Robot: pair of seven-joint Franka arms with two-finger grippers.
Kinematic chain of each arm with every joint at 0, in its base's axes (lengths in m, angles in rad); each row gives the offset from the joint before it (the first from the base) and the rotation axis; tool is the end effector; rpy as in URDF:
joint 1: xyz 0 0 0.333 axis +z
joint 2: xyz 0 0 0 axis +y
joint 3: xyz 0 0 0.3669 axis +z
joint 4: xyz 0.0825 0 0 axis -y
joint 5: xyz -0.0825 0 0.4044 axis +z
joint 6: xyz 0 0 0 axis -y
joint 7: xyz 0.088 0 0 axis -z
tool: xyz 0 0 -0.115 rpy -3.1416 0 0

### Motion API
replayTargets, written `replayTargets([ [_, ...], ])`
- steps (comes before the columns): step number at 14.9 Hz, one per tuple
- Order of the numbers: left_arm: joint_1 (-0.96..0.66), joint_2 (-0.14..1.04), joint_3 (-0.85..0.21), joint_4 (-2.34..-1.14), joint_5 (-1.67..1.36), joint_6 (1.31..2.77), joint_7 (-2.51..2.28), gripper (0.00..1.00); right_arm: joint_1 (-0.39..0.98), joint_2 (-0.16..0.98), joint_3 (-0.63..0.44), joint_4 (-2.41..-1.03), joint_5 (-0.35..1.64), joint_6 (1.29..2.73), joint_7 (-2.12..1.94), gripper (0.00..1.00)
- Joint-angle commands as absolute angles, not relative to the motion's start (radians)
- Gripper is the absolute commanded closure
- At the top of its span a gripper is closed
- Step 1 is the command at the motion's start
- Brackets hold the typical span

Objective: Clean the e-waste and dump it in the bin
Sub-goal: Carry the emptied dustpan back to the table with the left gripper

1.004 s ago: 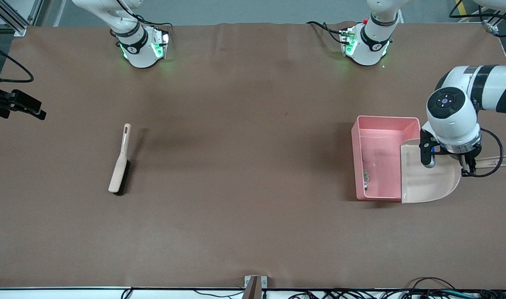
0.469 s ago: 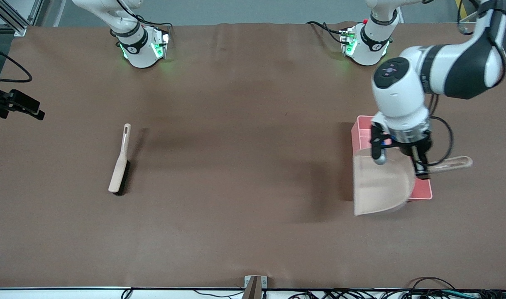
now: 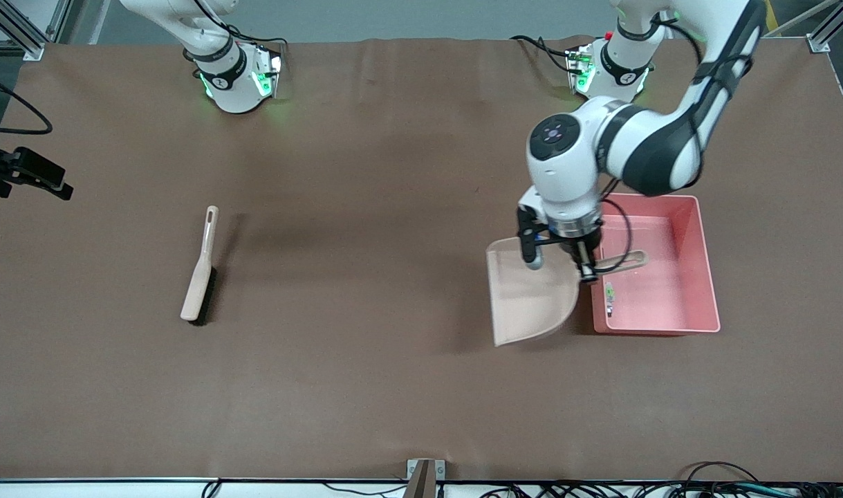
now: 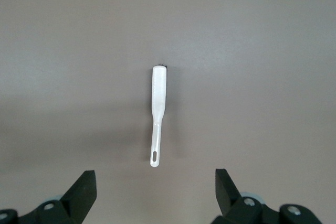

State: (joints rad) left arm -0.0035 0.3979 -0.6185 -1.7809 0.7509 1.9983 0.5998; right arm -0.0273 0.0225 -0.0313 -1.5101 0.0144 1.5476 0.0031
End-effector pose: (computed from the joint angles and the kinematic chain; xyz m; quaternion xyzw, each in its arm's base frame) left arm 0.5933 -0.3177 0.3954 -0.6985 0.6810 0.0344 0.2172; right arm 0.5805 -0.0321 0.6822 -0.9995 0.0306 -0.0077 0.0066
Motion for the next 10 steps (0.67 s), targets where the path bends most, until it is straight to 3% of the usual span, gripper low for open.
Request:
replayTargets([
  [1,-0.044,0.497,-0.635,-1.724,0.733,1.985,0.56,0.98,-0.025,0.02,-0.026,-1.502,0.009,1.546,-0.006,0.0],
  [10,-0.113,0.623,-0.635,-1.726,0.749,2.026,0.558,0.97,-0.026,0.023,-0.028,-1.473,0.009,1.539,-0.005,0.0],
])
